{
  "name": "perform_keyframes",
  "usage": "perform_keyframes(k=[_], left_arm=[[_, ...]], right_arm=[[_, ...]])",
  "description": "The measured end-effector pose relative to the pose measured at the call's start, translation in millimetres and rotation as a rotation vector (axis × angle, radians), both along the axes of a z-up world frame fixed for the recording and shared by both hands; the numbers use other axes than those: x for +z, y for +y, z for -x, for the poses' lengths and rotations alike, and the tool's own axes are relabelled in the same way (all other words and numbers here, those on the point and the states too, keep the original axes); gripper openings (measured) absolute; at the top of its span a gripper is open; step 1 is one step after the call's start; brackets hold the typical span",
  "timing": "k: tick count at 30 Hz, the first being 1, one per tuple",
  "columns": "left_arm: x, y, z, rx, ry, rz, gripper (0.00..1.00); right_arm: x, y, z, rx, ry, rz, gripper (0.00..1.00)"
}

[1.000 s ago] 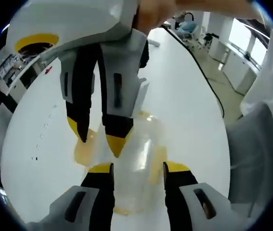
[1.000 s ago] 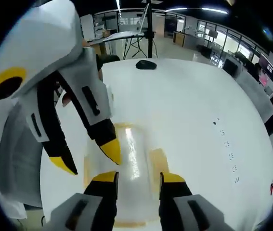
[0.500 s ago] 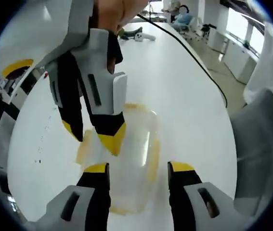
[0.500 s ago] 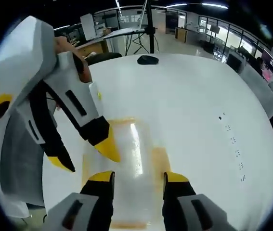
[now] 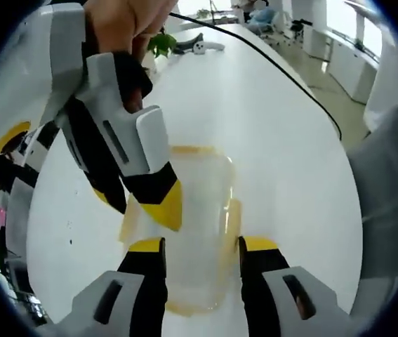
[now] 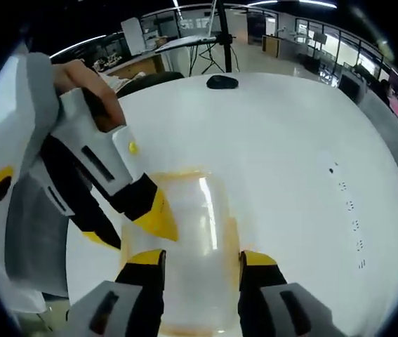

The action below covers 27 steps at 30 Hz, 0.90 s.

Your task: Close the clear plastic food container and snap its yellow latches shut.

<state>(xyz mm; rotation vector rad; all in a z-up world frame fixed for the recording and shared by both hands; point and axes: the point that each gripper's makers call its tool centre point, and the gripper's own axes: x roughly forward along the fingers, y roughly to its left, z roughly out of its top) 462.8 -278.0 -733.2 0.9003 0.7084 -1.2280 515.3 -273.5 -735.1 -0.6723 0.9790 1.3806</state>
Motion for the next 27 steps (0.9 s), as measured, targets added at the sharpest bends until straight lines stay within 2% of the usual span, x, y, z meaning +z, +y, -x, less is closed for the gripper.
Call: perform_keyframes(k=[10,17,20,21,22,23,27], left_arm=[[-0.7,0,-2.1,0.025,-0.013,-0.006,0.37],[-2.5,0,-3.4,0.045,-0.016,-0.007,0.34],[-2.0,0,-4.8,0.050,-0.009,-0.008,0.34],[0.7,9,-7.2,0.081,-0.055,-0.046,0.32],[2.4,8,-2.5,0.055,-0.055,-0.041,0.32],[3.7,10,0.0,0.065,-0.041,-0.040,0.32],[3.0,8,0.1,0.055,-0.039,-0.012,0.33]], right_arm=[[-1.3,2,0,0.054,0.015,0.027,0.38],[-2.3,1,-1,0.051,0.026,0.067,0.35],[-4.2,2,0,0.057,0.060,0.080,0.34],[-3.9,6,2,0.083,0.077,0.070,0.33],[-5.8,5,0,0.114,0.091,0.084,0.33],[-5.6,2,-1,0.072,0.084,0.107,0.32],[-5.9,-1,-1,0.082,0.083,0.107,0.33]])
